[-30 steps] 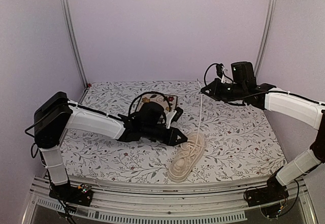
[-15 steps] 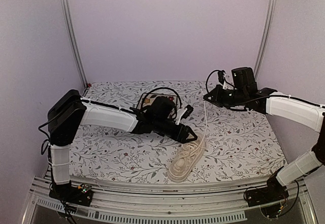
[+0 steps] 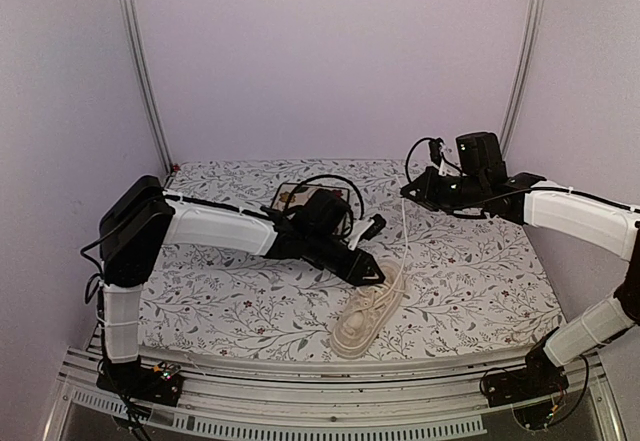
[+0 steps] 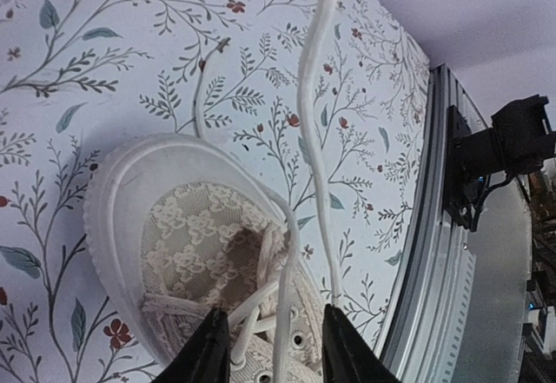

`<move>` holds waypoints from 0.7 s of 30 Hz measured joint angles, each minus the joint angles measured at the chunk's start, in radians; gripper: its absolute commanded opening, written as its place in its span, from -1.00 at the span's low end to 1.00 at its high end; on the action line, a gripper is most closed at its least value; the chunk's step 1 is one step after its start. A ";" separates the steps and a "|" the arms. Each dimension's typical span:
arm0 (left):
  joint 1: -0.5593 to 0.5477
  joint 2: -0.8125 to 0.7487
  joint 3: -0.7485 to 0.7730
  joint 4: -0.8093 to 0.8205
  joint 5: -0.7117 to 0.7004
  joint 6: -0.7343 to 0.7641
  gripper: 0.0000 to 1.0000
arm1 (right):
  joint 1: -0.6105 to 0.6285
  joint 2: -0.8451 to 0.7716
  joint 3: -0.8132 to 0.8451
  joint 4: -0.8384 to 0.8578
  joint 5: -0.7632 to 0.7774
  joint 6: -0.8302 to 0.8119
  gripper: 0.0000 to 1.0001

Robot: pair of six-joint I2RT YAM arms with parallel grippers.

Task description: Tie the shoes

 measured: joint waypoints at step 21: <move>-0.002 0.014 -0.015 0.063 0.083 -0.023 -1.00 | 0.000 0.051 0.058 0.002 -0.010 0.000 -0.96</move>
